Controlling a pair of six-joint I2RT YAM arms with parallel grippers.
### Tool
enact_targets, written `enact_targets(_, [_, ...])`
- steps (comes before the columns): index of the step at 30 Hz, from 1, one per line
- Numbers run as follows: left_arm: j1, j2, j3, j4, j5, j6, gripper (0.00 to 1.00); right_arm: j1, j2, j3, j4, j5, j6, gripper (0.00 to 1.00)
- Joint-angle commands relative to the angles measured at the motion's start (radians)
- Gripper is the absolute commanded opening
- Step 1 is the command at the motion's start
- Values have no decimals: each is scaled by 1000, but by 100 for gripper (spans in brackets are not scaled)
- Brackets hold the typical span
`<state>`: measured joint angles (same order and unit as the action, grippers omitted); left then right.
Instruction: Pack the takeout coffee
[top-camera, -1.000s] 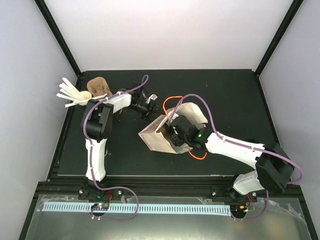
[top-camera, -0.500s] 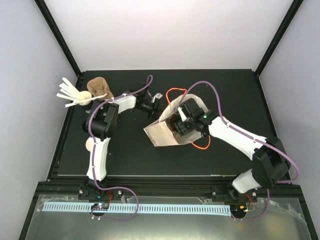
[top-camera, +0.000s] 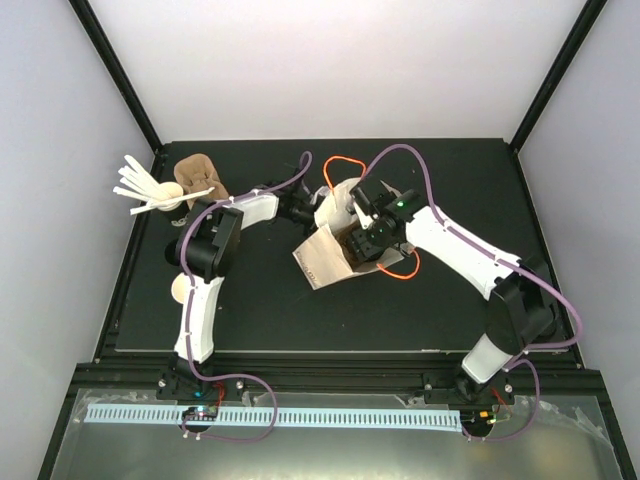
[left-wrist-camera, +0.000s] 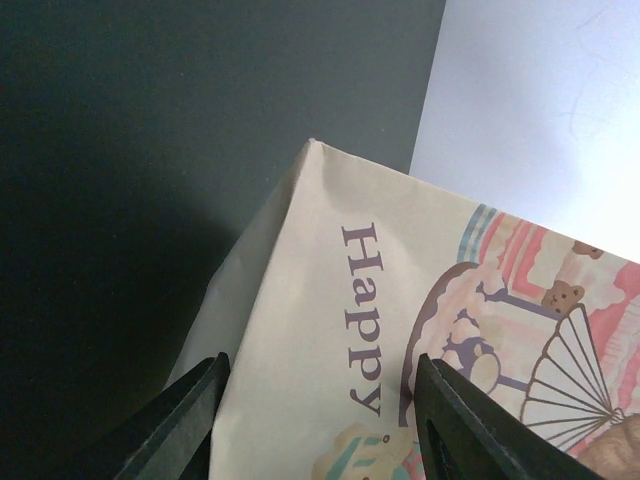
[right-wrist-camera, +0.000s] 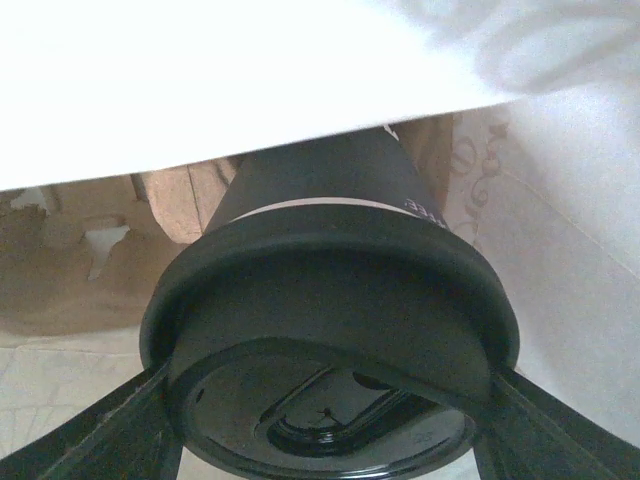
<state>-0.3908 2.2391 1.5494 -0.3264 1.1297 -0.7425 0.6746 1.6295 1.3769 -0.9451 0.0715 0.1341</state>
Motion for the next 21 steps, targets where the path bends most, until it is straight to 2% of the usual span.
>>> enact_targets(1, [-66, -22, 77, 116, 169, -71, 52, 13, 84, 14, -66, -86, -6, 40])
enact_targets(11, [-92, -23, 19, 140, 171, -86, 51, 13, 235, 74, 30, -47, -26, 40])
enact_targets(21, [-124, -37, -33, 124, 151, -66, 50, 14, 319, -3, 217, -22, -21, 40])
